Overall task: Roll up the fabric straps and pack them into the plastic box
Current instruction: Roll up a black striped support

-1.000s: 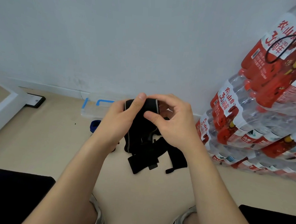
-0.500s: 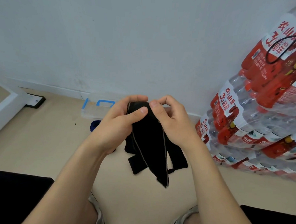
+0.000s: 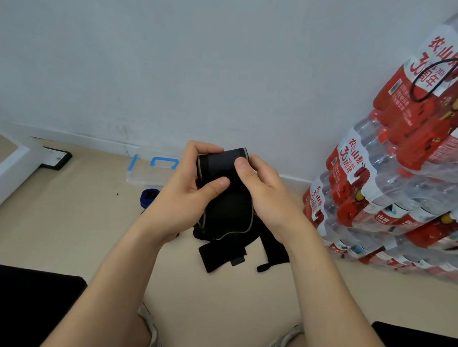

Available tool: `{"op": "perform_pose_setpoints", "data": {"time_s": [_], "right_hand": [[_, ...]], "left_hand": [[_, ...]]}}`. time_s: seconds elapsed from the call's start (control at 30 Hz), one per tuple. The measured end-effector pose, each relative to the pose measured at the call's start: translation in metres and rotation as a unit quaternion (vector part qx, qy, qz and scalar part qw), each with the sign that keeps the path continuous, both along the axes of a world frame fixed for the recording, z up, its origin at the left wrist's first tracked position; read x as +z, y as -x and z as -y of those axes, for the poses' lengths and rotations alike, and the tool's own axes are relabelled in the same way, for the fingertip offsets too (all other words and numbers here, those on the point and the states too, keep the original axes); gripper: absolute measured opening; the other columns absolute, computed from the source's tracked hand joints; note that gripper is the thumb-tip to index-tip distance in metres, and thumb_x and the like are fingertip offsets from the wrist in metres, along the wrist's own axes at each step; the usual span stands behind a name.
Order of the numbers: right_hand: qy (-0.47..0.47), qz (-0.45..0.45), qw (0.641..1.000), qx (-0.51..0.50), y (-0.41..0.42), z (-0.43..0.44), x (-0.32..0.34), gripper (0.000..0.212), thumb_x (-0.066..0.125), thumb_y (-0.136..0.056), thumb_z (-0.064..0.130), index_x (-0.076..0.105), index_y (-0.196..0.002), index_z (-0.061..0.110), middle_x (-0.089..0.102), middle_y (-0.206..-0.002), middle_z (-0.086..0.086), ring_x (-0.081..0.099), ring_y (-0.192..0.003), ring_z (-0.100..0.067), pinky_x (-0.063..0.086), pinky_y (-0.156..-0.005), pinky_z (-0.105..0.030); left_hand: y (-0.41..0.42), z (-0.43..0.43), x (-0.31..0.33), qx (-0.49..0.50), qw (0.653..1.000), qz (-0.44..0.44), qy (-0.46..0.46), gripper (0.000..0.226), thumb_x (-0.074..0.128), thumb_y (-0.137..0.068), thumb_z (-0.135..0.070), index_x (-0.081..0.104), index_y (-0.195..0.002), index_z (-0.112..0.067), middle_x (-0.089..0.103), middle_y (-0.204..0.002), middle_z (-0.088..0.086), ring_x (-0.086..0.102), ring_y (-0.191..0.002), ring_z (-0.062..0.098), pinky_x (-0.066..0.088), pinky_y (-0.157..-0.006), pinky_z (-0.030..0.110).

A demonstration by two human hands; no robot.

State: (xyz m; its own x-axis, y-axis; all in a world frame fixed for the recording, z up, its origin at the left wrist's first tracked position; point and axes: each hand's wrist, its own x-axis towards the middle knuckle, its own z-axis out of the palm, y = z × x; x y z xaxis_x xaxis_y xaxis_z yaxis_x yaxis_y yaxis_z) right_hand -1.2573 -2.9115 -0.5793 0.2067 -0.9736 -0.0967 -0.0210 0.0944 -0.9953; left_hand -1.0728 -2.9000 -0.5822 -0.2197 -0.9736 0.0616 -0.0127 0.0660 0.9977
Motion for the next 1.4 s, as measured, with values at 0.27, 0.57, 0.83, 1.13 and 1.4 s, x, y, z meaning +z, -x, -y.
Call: {"op": "perform_pose_setpoints", "data": {"time_s": [0.27, 0.57, 0.83, 1.13, 1.4], "right_hand": [[0.069, 0.022, 0.997, -0.006, -0.007, 0.002, -0.012, 0.021, 0.051, -0.111, 0.043, 0.064, -0.122, 0.030, 0.073, -0.111, -0.005, 0.072, -0.102, -0.025, 0.060, -0.091, -0.044], [-0.009, -0.049, 0.998, -0.040, -0.014, 0.002, -0.014, 0.041, 0.036, -0.101, 0.069, 0.064, -0.118, 0.043, 0.071, -0.107, 0.017, 0.071, -0.107, -0.011, 0.060, -0.087, -0.040], [0.130, -0.052, 0.986, -0.093, -0.017, 0.002, -0.017, 0.022, 0.058, -0.105, 0.055, 0.063, -0.110, 0.034, 0.072, -0.103, 0.009, 0.071, -0.101, -0.016, 0.058, -0.090, -0.043], [-0.040, -0.026, 0.996, -0.070, -0.011, 0.004, -0.013, 0.032, 0.060, -0.091, 0.054, 0.051, -0.121, 0.056, 0.075, -0.120, 0.000, 0.074, -0.112, -0.026, 0.061, -0.098, -0.048], [-0.052, 0.122, 0.982, 0.135, 0.024, 0.003, 0.002, 0.055, 0.043, -0.089, -0.009, 0.078, -0.127, 0.012, 0.079, -0.118, -0.016, 0.079, -0.098, -0.028, 0.065, -0.072, -0.036]], "left_hand": [[0.004, 0.003, 0.007, -0.005, 0.992, -0.077, -0.101, 0.030, 0.058, -0.099, -0.046, 0.062, -0.127, -0.036, 0.074, -0.122, 0.001, 0.072, -0.112, 0.022, 0.054, -0.095, 0.046], [0.002, 0.001, -0.002, 0.000, 0.999, 0.004, -0.051, 0.015, 0.051, -0.114, -0.032, 0.062, -0.125, -0.033, 0.074, -0.108, -0.011, 0.072, -0.104, 0.007, 0.057, -0.082, 0.023], [0.003, 0.003, -0.001, -0.007, 0.998, -0.017, -0.058, 0.036, 0.055, -0.102, -0.051, 0.058, -0.137, -0.041, 0.075, -0.117, -0.011, 0.073, -0.112, 0.009, 0.058, -0.094, 0.034], [-0.004, 0.007, -0.013, 0.077, 0.997, 0.005, 0.023, 0.023, 0.060, -0.111, -0.024, 0.053, -0.126, -0.041, 0.069, -0.110, -0.012, 0.074, -0.099, 0.015, 0.065, -0.076, 0.033], [-0.011, 0.011, -0.022, 0.070, 0.989, -0.088, -0.095, 0.023, 0.049, -0.102, -0.020, 0.067, -0.116, -0.023, 0.076, -0.109, 0.003, 0.073, -0.094, 0.023, 0.062, -0.066, 0.034]]}}
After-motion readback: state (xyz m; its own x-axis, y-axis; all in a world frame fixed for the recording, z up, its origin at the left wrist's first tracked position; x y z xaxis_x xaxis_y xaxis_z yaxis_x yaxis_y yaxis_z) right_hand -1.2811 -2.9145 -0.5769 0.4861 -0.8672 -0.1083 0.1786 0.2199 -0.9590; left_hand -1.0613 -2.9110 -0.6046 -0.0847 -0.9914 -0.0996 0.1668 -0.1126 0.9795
